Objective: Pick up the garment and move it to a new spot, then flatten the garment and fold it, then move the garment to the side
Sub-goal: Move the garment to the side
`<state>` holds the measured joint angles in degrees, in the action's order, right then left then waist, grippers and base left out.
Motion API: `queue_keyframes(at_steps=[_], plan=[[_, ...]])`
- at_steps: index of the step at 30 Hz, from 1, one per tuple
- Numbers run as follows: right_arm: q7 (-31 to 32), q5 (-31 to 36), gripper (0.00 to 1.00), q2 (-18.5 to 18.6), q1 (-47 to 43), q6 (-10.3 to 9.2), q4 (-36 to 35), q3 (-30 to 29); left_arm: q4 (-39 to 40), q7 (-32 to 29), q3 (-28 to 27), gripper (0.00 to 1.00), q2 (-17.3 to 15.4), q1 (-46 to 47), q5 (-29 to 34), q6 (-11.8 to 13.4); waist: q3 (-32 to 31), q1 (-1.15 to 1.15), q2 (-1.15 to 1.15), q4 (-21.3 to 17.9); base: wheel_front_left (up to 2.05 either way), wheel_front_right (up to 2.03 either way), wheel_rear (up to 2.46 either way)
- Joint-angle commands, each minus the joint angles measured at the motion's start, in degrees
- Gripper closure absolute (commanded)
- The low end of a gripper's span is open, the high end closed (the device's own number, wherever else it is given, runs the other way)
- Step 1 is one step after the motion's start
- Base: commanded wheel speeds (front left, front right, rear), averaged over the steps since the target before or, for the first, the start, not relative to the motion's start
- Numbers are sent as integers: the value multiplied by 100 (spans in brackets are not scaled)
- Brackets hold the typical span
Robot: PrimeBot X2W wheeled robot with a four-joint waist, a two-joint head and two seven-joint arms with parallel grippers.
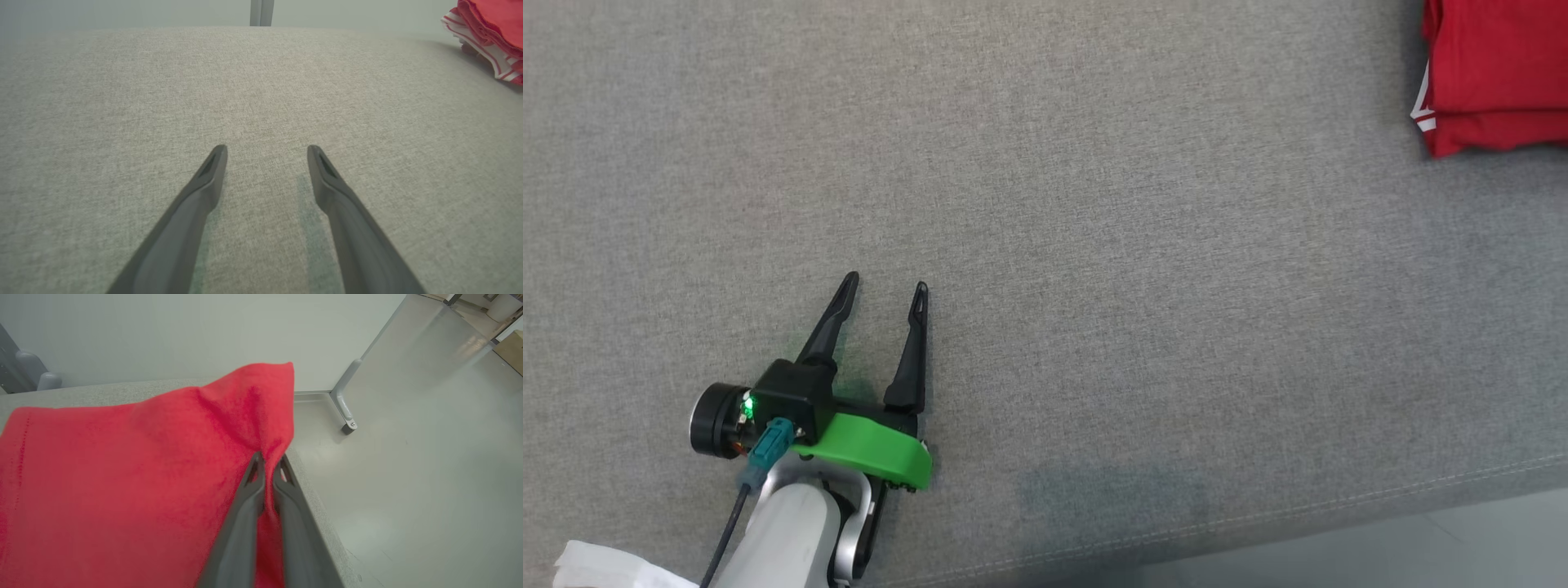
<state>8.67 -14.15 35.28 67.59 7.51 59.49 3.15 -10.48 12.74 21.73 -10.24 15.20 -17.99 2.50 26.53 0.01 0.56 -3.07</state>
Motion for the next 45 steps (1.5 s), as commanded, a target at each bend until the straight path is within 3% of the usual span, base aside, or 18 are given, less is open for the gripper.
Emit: queue_keyframes(at_steps=[1, 11, 13, 14, 15, 25, 34, 40, 45], plan=[[-84, 90, 100, -1, 50, -5, 61, -54, 31, -13, 5, 0, -45, 122, 44, -11, 193, -1, -56, 104, 0, 0, 0], [-877, 1616, 100, 95, 236, -7, 484, -695, 211, -182, 80, 0, -173, 207, 114, 36, 691, -1, -56, 274, 0, 0, 0], [-964, 1879, 52, -14, 254, -6, 492, -927, 234, -203, 84, 0, -200, 198, 122, 56, 731, -1, -56, 284, 0, 0, 0], [-1000, 2017, 3, -64, 257, -6, 487, -1048, 246, -202, 82, 0, -211, 195, 121, 59, 745, -1, -56, 285, 0, 0, 0], [-1043, 2138, 0, -108, 251, -6, 472, -1165, 253, -208, 83, 0, -224, 191, 120, 66, 757, -1, -56, 285, 0, 0, 0], [-1414, 3043, 0, -616, 94, -7, 181, -1961, 276, -229, 133, 0, -233, 185, 86, 106, 656, -1, -56, 161, 0, 0, 0], [-1950, 3260, 0, -1068, 106, -7, 131, -1750, 226, -53, 58, 0, -180, 291, -9, 142, 88, -1, -56, -5, 0, 0, 0], [-2285, 2866, 0, -1515, 141, -7, 230, -1249, 41, 97, -211, 0, -76, 322, -238, 234, -539, -1, -56, -118, 0, 0, 0], [-2379, 1915, 0, -1929, -161, -6, 274, -821, -261, 205, -581, 0, 1, 169, -435, 381, -1113, -1, -56, -139, 0, 0, 0]])
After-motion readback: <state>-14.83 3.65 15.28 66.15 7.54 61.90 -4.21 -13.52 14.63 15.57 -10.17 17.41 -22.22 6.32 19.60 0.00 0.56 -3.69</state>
